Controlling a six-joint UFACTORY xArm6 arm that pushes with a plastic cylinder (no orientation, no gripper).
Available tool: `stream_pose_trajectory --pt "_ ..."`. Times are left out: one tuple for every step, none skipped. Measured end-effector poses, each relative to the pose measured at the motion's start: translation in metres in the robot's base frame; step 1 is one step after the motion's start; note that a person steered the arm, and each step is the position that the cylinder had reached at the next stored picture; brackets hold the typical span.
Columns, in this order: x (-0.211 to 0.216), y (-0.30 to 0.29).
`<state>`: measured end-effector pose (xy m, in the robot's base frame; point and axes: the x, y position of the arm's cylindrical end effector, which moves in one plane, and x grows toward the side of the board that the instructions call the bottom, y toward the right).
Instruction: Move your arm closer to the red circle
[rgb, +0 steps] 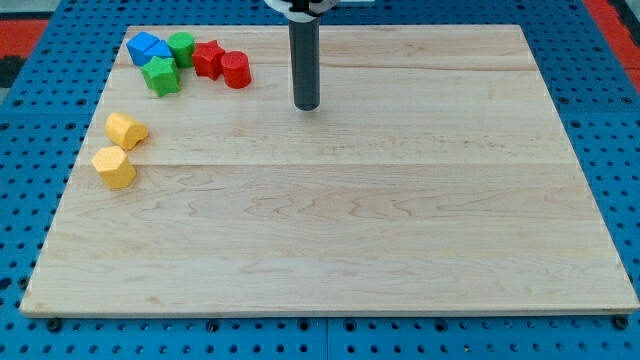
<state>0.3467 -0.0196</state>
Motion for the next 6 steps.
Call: stream_pose_trajectory --pt "0.0 0.0" --pt "0.0 -0.001" --pt "0.0 0.0" --pt "-0.007 -0.02" --pt "-0.029 -0.044" --pt "-0.035 -0.052"
